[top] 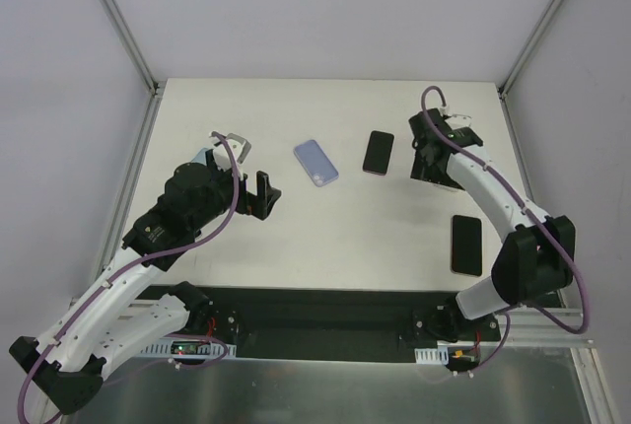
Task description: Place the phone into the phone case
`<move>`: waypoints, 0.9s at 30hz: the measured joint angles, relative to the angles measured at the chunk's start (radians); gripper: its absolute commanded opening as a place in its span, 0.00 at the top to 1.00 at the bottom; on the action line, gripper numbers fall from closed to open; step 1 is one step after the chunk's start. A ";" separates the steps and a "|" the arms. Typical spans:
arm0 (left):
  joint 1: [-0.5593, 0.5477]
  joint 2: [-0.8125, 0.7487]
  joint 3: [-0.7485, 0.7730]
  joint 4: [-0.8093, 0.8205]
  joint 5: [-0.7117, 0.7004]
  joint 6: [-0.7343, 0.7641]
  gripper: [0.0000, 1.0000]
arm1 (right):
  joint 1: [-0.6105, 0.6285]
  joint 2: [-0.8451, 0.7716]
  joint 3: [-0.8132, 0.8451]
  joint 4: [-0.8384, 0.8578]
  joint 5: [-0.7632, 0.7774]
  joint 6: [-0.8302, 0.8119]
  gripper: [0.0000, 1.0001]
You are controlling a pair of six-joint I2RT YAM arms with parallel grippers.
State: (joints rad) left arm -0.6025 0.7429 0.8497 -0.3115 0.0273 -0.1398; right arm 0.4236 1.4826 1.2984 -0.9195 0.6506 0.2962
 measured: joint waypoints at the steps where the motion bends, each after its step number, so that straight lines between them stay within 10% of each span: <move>1: 0.000 -0.001 0.000 0.000 -0.003 0.000 0.02 | -0.048 0.012 -0.011 0.009 -0.027 -0.003 0.03; 17: -0.014 0.024 -0.067 0.047 -0.068 -0.003 0.03 | -0.372 0.283 -0.016 0.035 -0.291 -0.188 0.01; 27: -0.021 0.040 -0.077 0.069 -0.121 -0.007 0.05 | -0.501 0.382 0.137 0.156 -0.435 -0.196 0.44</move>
State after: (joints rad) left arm -0.6231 0.7830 0.7731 -0.2424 -0.0937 -0.1467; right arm -0.0772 1.8645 1.4349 -0.7631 0.2161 0.0998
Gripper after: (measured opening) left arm 0.959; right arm 0.631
